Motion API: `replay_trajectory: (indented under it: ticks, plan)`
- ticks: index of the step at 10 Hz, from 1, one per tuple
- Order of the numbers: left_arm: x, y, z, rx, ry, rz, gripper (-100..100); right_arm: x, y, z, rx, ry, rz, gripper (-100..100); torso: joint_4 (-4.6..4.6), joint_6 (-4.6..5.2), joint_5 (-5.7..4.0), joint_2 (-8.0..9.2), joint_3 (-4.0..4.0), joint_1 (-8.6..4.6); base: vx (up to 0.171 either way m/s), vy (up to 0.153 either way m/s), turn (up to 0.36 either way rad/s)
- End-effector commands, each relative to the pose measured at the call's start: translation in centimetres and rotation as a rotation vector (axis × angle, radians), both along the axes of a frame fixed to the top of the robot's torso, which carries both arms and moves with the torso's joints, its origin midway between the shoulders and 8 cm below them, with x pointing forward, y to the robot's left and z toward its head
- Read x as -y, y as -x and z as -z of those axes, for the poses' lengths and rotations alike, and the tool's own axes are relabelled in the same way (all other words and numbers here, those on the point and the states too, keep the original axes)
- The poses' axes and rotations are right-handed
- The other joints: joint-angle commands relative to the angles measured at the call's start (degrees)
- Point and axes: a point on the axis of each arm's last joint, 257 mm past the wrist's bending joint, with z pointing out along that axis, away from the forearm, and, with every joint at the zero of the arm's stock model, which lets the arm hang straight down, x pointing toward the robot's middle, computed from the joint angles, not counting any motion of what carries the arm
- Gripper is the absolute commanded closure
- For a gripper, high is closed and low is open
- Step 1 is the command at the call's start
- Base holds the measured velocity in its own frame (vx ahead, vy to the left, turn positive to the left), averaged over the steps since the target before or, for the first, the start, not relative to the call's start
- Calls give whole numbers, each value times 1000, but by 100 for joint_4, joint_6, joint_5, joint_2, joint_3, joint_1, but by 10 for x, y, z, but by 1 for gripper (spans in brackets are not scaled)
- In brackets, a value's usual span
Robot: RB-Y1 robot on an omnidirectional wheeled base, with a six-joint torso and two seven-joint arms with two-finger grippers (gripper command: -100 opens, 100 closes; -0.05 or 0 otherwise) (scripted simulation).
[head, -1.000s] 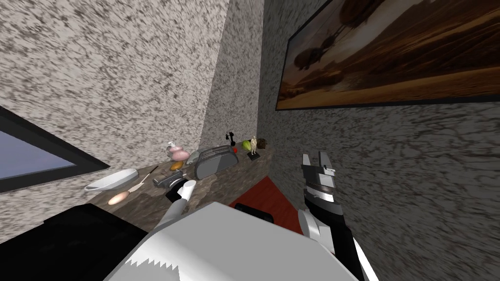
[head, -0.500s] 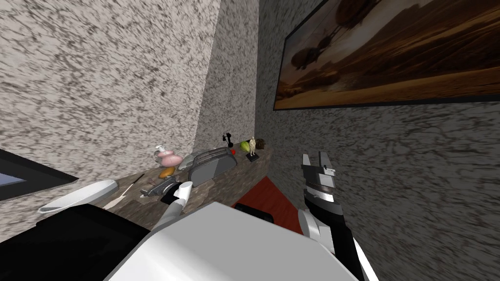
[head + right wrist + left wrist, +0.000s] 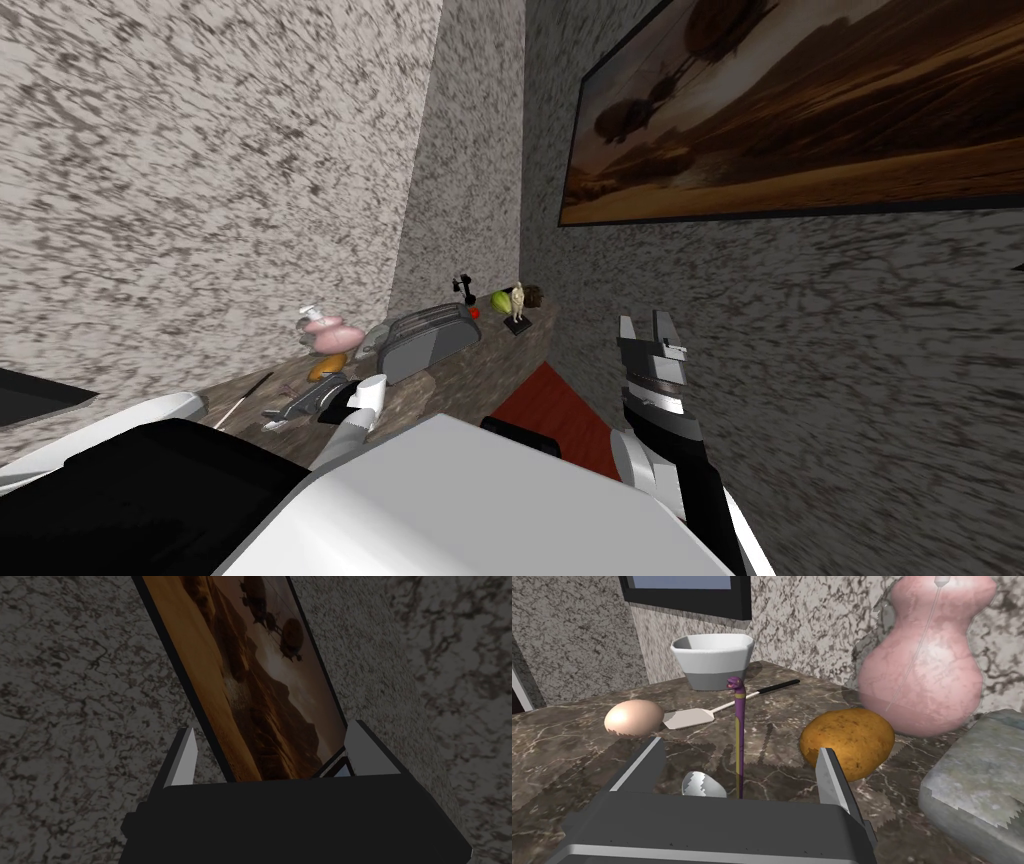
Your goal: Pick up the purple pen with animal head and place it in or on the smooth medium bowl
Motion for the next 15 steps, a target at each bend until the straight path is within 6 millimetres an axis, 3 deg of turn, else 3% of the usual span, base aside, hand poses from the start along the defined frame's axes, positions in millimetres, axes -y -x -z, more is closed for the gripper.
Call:
replay_trajectory:
  ticks: [1, 2, 3, 4, 8, 9, 10, 11, 12, 15]
  plan:
    - [0, 0, 0, 0, 0, 0, 0, 0, 0, 0, 0, 0, 0, 0, 0, 0, 0, 0, 0, 0, 3, 8, 1]
    - [-12, -5, -14, 3, -10, 7, -100, 0, 0, 0, 0, 0, 0, 0, 1, 0, -3, 4, 2, -12, -21, 40, 40]
    - [-7, -1, -8, 4, -7, 2, -100, 0, 0, 0, 0, 0, 0, 0, 3, -1, -4, 12, 7, -3, -13, 26, 7]
    - [-8, -2, -9, 3, -7, 4, 100, 0, 0, 0, 0, 0, 0, 0, 3, 0, -2, 12, 7, -8, 0, 0, 0]
    - [-8, -2, -10, 3, -8, 3, 100, 0, 0, 0, 0, 0, 0, 0, 1, 3, -1, 5, 3, -14, 0, 0, 0]
    - [-8, -2, -10, 3, -8, 3, 0, 0, 0, 0, 0, 0, 0, 0, 1, 3, -1, 5, 3, -13, 0, 0, 0]
    - [-8, -2, -10, 3, -8, 3, 100, 0, 0, 0, 0, 0, 0, 0, 1, 3, -1, 4, 3, -13, 0, 0, 0]
    - [-8, -2, -10, 3, -8, 3, 0, 0, 0, 0, 0, 0, 0, 0, 1, 3, -1, 4, 3, -13, 0, 0, 0]
    - [-12, -13, -34, 0, -59, -2, 100, 0, 0, 0, 0, 0, 0, 0, 1, 3, -1, 4, 3, -13, -53, -29, -19]
    - [-18, -28, -79, -10, -146, -32, 100, 0, 0, 0, 0, 0, 0, 0, 15, 2, -12, 62, 36, -12, -165, 25, -62]
